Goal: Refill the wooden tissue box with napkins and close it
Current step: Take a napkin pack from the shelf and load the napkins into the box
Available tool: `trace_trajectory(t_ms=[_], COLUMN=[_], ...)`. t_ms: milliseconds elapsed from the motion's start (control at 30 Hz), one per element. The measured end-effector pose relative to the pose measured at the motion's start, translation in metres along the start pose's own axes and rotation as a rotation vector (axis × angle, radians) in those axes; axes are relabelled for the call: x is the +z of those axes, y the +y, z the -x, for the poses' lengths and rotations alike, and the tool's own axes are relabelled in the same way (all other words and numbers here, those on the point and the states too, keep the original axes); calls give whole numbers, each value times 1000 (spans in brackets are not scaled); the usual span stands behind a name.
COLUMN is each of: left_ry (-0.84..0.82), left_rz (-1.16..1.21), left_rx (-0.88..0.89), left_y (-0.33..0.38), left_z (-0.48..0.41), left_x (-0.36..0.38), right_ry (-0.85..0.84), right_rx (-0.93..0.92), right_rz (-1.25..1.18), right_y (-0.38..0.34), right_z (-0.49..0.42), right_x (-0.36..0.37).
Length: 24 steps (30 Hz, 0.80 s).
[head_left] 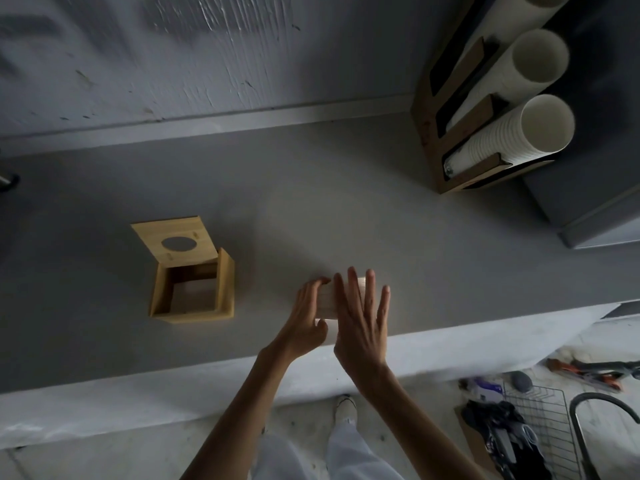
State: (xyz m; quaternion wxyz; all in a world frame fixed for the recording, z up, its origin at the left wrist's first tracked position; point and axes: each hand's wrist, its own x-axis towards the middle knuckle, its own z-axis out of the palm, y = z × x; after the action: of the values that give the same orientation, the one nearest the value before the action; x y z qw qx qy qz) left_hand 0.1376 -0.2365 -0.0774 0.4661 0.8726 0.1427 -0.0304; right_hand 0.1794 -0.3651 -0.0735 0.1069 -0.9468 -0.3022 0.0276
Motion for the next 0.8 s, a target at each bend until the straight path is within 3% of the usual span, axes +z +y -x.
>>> trace_trajectory(t_ms=[333, 567, 800], left_ry=[53, 87, 40], left_rz=[-214, -200, -99], left_rx=[119, 94, 38], left_y=[-2, 6, 2], left_z=[-2, -2, 0], left_x=[2, 4, 1], right_ry=[-21, -8, -119], right_rx=[1, 269, 25], right_rz=[59, -88, -453], right_y=[6, 38, 51], right_z=[3, 4, -13], right_x=[-2, -11, -7])
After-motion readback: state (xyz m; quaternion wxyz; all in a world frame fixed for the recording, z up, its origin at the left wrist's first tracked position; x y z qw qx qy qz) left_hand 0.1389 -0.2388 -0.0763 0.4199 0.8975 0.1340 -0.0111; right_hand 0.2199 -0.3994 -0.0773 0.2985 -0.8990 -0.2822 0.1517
